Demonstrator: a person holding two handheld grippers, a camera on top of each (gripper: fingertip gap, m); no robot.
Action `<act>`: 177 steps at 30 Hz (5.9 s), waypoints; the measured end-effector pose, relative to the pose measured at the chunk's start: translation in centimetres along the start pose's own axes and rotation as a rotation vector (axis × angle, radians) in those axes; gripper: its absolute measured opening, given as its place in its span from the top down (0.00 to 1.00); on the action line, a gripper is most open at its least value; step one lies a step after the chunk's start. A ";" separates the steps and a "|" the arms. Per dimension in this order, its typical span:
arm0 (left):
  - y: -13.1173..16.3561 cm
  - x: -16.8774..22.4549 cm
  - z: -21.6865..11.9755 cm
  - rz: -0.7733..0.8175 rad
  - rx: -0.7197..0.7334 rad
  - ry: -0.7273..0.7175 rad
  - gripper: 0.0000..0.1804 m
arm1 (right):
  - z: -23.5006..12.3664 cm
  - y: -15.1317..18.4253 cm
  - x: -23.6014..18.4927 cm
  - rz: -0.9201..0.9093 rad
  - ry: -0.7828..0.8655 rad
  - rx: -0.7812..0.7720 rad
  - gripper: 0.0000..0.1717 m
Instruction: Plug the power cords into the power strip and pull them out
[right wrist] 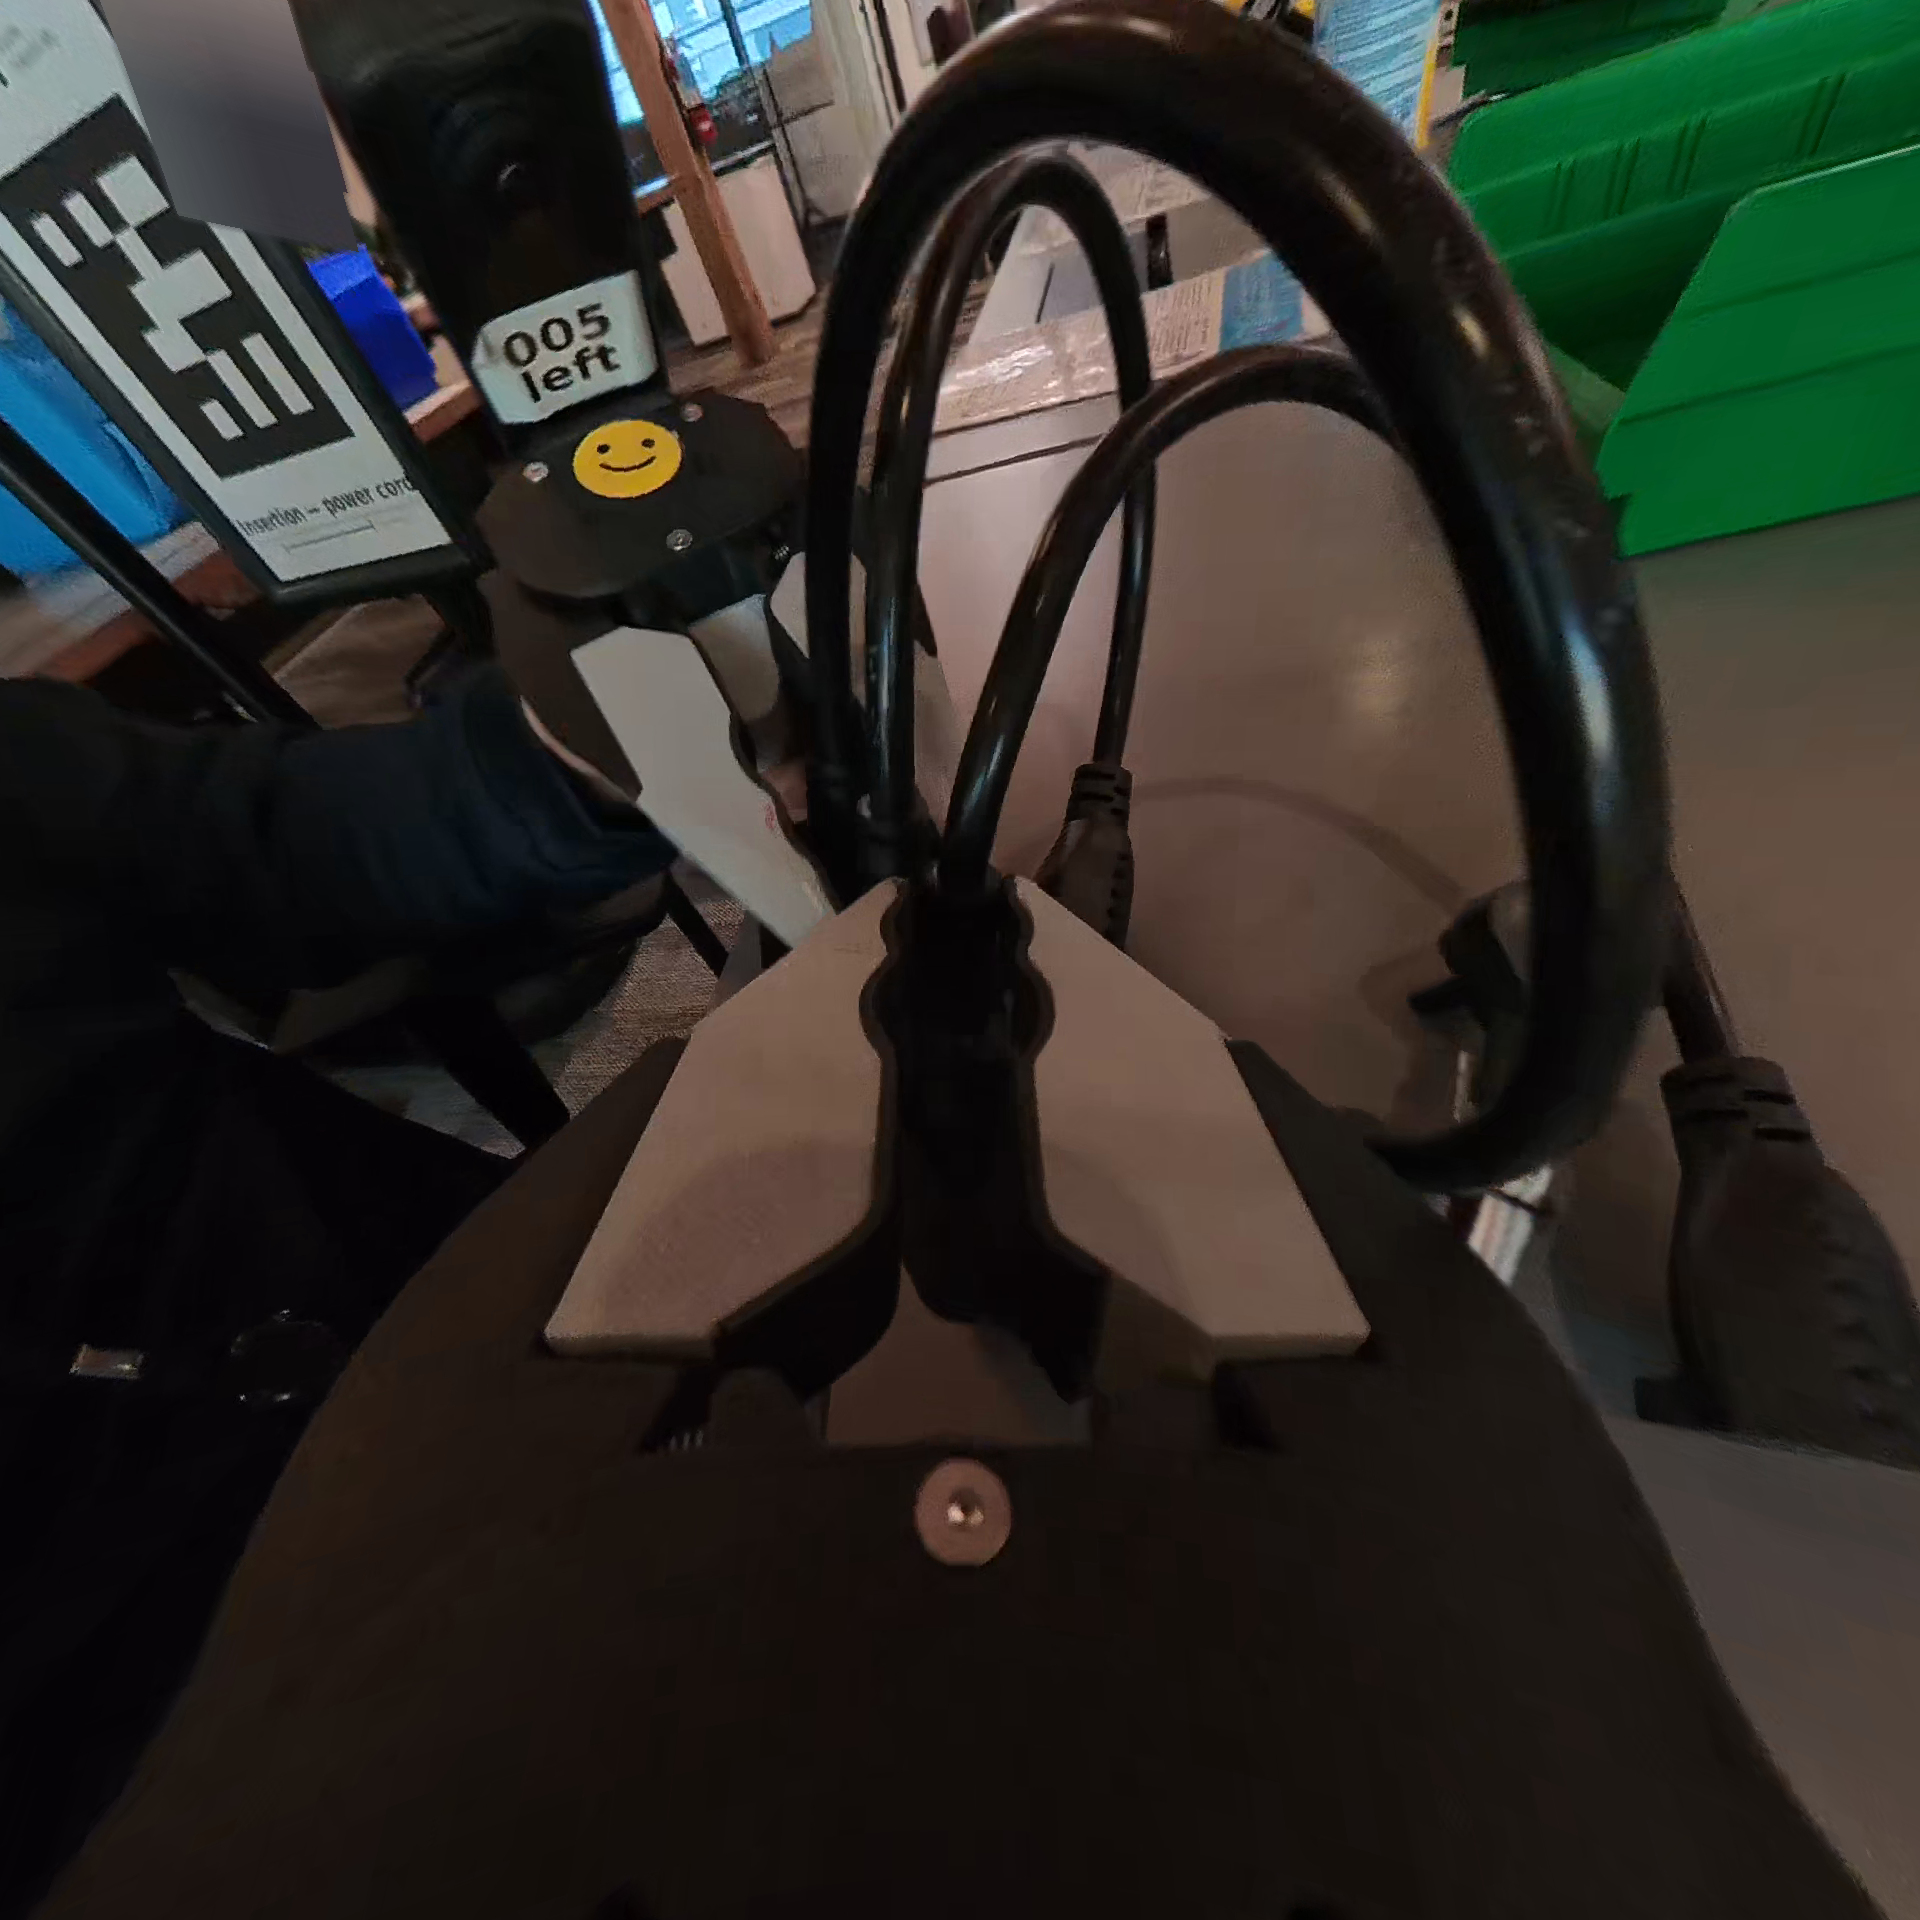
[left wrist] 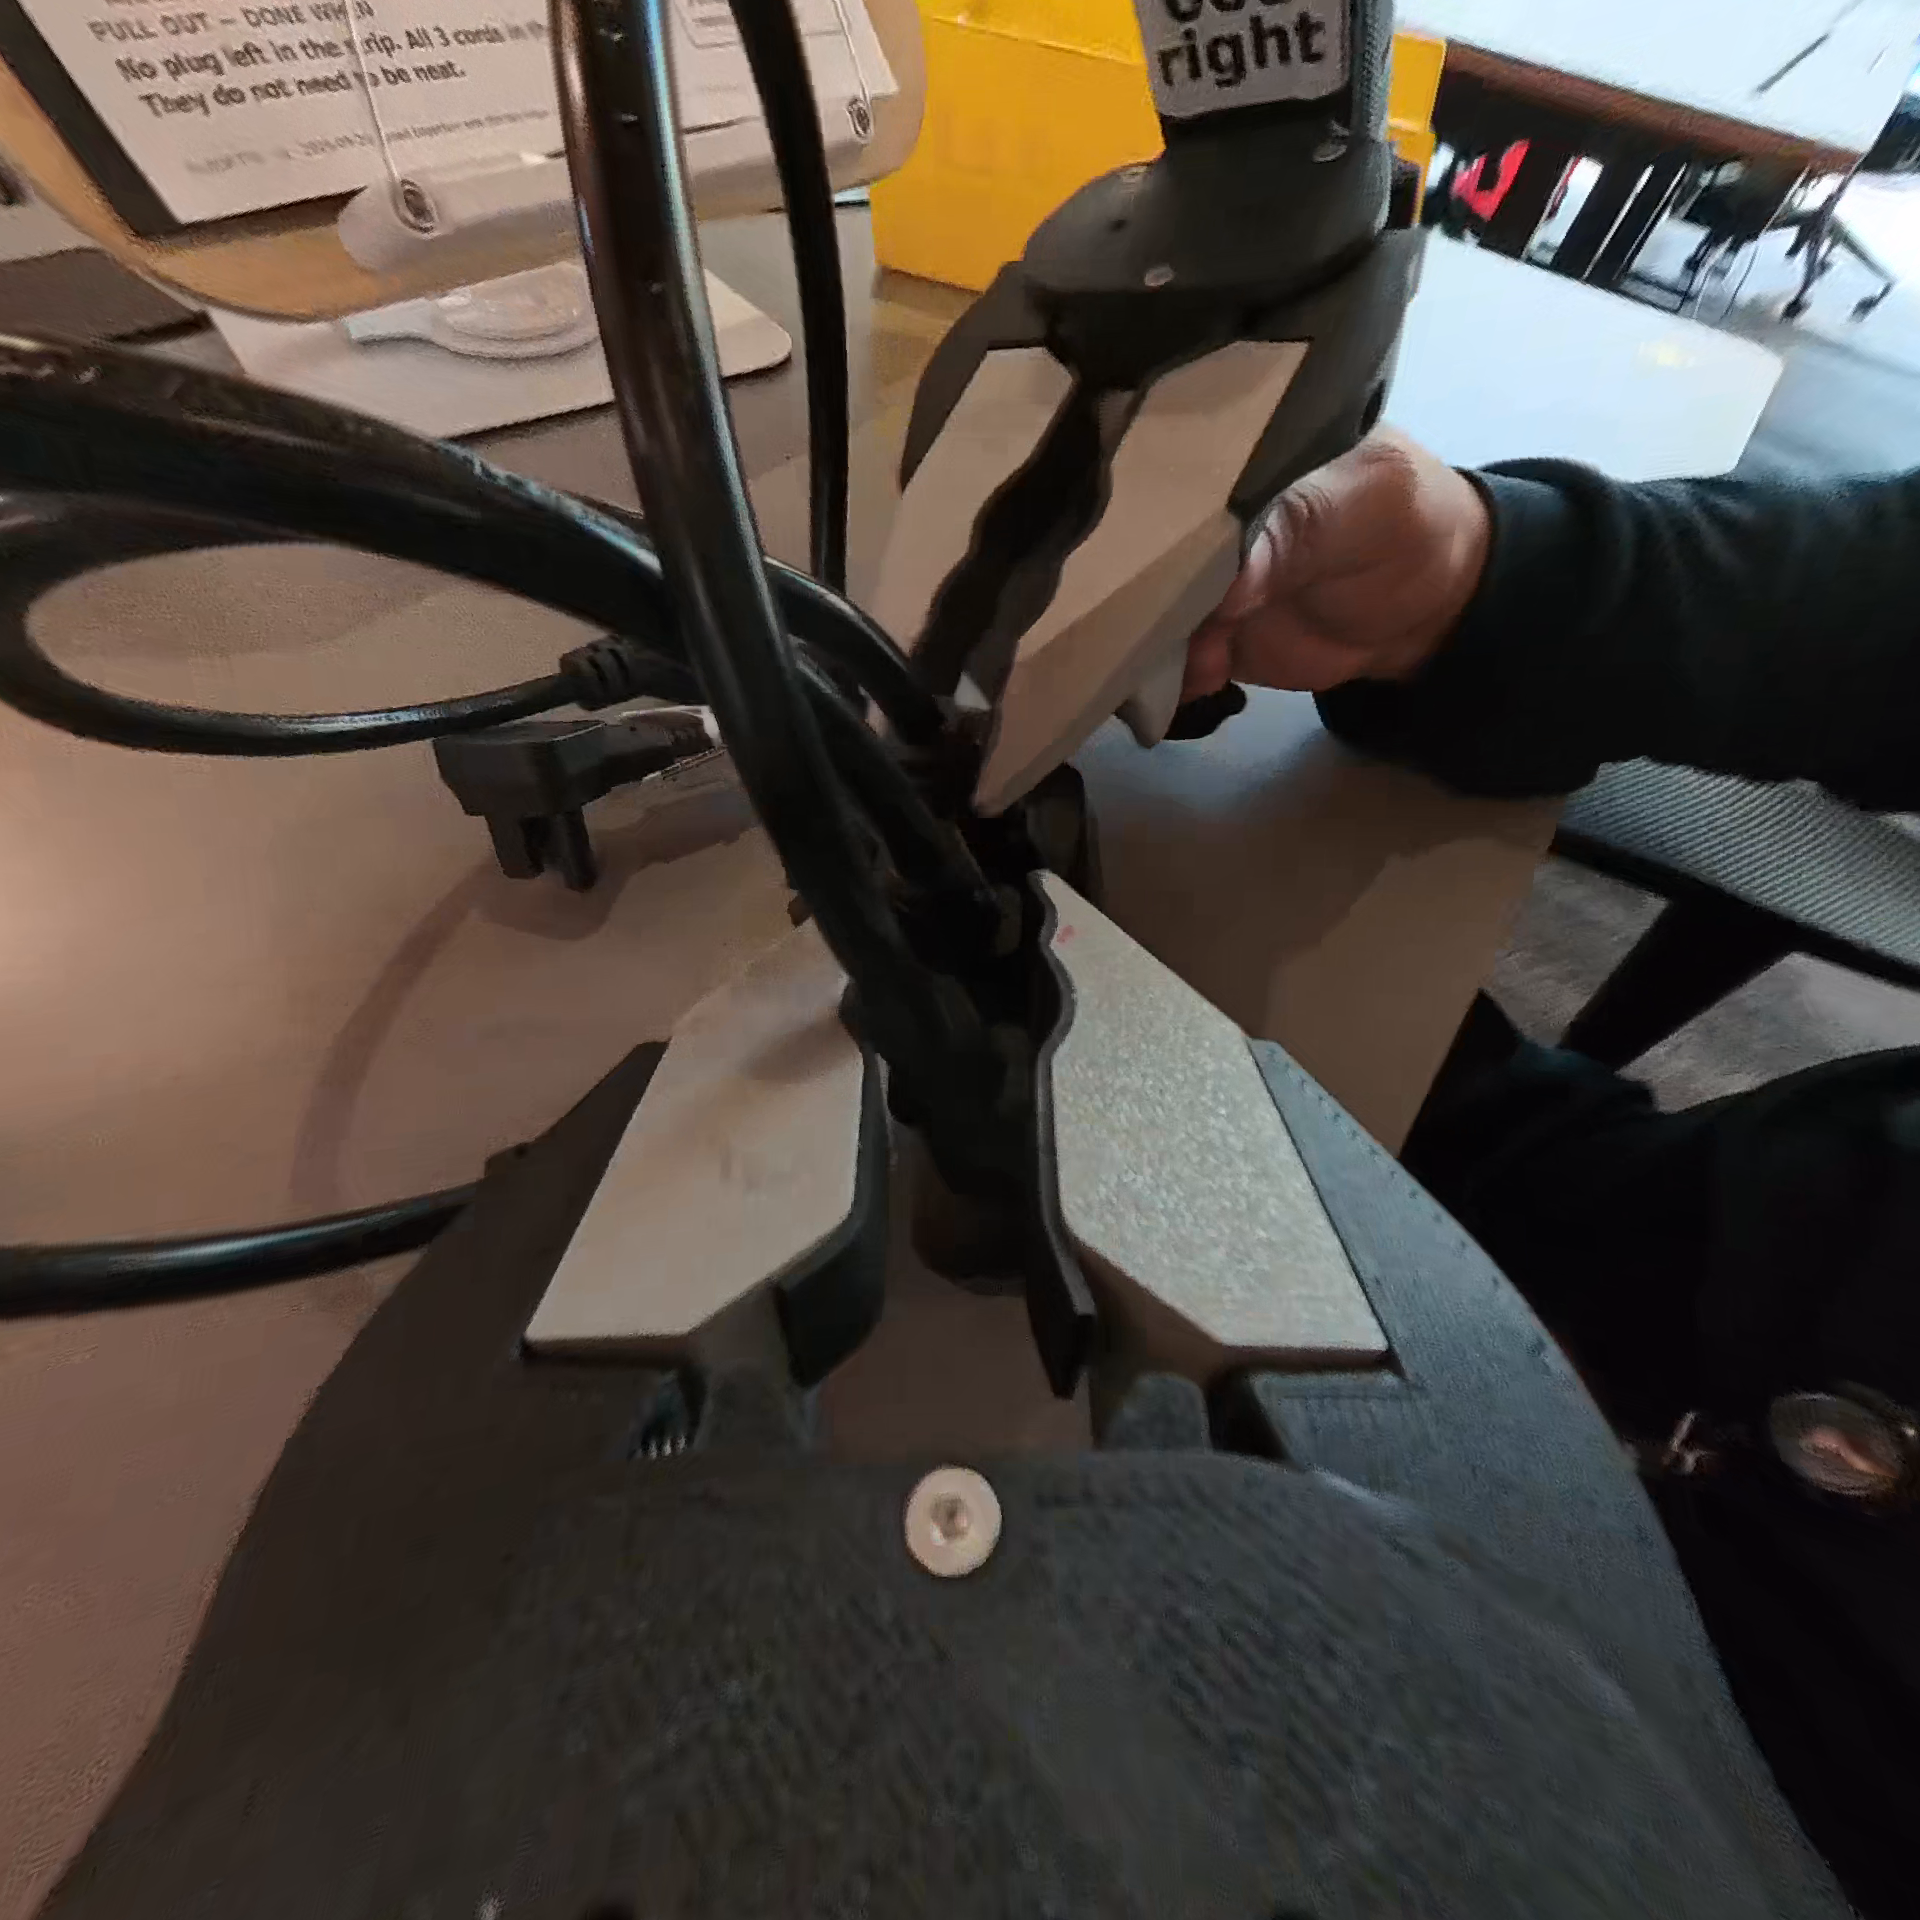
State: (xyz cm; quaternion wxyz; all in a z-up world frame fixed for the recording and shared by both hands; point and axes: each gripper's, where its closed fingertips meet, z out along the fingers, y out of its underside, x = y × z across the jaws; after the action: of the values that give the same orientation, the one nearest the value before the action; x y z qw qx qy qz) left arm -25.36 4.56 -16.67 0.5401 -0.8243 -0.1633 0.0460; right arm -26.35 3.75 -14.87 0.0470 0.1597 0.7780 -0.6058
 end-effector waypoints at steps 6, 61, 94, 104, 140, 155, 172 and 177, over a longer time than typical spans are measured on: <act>1.2 -0.4 -0.1 -0.103 -0.025 0.054 0.87 | -2.7 2.0 -1.4 -0.152 -0.087 -0.123 0.85; -1.8 -4.4 -1.6 0.231 -0.585 -0.191 0.89 | 2.6 5.0 -0.5 -0.471 0.128 -0.407 0.91; 0.4 -4.7 -0.9 0.495 -0.713 -0.396 0.90 | 3.1 5.0 -0.7 -0.465 0.151 -0.353 0.89; -0.5 -4.4 -1.8 0.463 -0.690 -0.379 0.91 | 3.0 5.0 -0.7 -0.462 0.148 -0.342 0.91; -1.3 -2.4 -2.3 1.259 -0.697 -0.178 0.83 | 3.1 5.0 -1.0 -0.400 0.077 -0.290 0.88; 0.9 -7.7 -0.4 1.165 -0.834 -0.023 0.85 | 2.7 4.8 0.5 -0.446 0.047 -0.316 0.79; 1.7 -8.9 1.3 0.946 -0.776 0.111 0.86 | 1.9 4.7 1.8 -0.370 0.055 -0.290 0.74; 1.8 -8.9 1.5 0.993 -0.778 0.102 0.88 | 1.8 4.6 2.8 -0.473 0.132 -0.318 0.84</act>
State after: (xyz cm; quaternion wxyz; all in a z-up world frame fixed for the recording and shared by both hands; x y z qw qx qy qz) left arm -33.70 2.37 -19.82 0.1222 -0.9390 0.2599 0.1892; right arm -27.79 3.56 -20.39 -0.1216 0.0037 0.8803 -0.4585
